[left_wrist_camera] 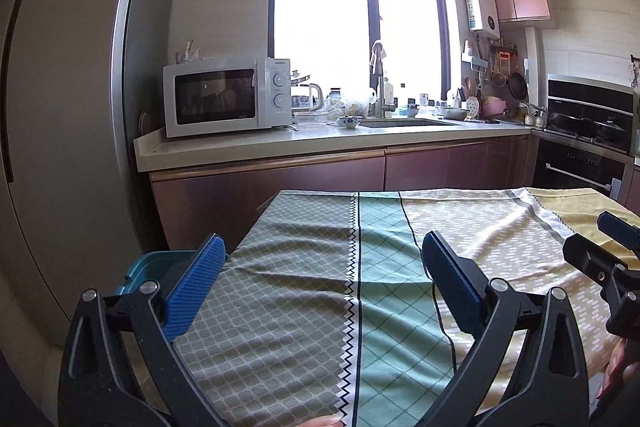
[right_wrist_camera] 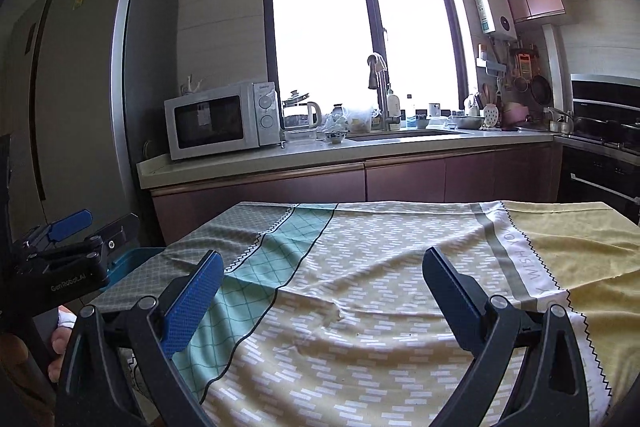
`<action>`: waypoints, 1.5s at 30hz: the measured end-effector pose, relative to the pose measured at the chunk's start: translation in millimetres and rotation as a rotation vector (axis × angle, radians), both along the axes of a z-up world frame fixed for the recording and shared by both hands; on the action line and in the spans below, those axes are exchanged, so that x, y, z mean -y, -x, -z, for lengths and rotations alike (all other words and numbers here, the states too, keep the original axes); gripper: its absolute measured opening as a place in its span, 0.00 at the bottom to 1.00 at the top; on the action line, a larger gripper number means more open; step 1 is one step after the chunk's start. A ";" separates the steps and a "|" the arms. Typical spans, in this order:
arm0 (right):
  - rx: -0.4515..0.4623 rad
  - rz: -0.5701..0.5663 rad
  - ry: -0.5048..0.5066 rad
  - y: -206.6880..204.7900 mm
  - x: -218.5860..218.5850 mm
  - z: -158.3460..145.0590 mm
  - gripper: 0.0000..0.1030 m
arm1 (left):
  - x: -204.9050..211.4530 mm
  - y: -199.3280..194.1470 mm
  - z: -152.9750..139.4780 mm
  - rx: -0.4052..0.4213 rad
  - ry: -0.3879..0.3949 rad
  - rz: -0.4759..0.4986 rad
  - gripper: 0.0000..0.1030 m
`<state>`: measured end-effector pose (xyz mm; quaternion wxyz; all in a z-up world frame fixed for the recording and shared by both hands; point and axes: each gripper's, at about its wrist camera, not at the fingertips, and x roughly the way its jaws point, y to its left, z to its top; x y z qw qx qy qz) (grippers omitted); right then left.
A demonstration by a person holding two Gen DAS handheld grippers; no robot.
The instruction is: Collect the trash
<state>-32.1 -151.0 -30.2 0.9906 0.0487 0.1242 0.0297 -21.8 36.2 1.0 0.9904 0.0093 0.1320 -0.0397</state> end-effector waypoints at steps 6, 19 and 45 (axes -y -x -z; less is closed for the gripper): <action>0.010 0.021 0.003 4.9 3.2 -1.1 0.93 | 4.7 3.1 -1.4 0.017 -0.004 0.002 0.94; 0.024 0.045 0.011 13.7 7.4 -3.4 0.93 | 6.9 9.3 -2.4 0.040 0.005 -0.010 0.94; 0.038 0.059 0.029 20.3 6.6 -8.8 0.93 | -0.4 15.9 -2.9 0.056 0.021 -0.036 0.94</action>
